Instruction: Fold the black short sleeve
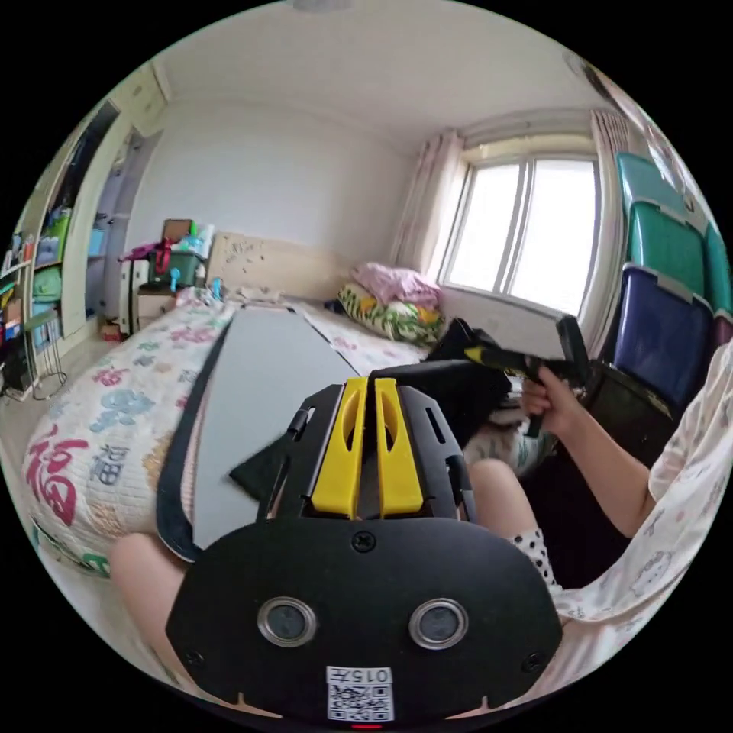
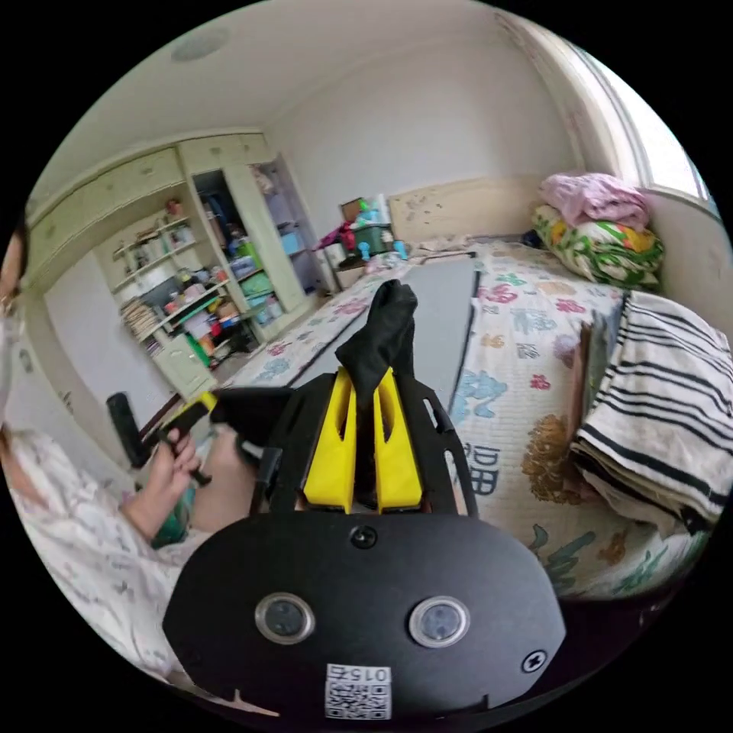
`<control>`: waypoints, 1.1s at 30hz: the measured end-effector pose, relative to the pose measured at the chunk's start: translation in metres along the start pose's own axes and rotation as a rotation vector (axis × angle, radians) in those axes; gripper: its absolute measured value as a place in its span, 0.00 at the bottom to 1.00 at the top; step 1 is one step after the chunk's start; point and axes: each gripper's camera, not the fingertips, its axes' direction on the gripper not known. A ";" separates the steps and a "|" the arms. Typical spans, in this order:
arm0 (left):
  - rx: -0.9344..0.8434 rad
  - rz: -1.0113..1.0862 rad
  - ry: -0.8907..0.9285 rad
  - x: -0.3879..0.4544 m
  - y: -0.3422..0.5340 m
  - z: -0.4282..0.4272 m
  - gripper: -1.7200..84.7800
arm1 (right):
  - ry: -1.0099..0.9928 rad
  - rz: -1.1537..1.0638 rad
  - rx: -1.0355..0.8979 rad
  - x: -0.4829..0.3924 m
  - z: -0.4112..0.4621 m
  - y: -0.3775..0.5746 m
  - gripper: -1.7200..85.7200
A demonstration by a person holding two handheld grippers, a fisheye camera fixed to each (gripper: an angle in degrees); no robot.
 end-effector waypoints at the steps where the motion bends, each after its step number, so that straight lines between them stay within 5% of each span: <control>1: 0.029 0.004 -0.012 -0.005 -0.004 -0.008 0.03 | -0.037 -0.017 0.010 -0.007 -0.007 0.000 0.06; 9: 0.287 -0.080 -0.021 -0.087 -0.019 -0.102 0.03 | -0.120 -0.030 0.049 -0.067 -0.085 -0.002 0.05; 20: 0.349 0.033 -0.073 -0.127 -0.017 -0.178 0.03 | -0.340 -0.064 0.131 -0.078 -0.139 -0.060 0.06; 28: 0.085 -0.044 -0.106 -0.214 -0.009 -0.012 0.03 | -0.156 0.193 -0.033 0.052 -0.002 -0.131 0.07; 33: -0.200 -0.100 -0.374 -0.266 0.023 0.145 0.09 | 0.288 0.471 -0.113 0.166 0.106 -0.158 0.07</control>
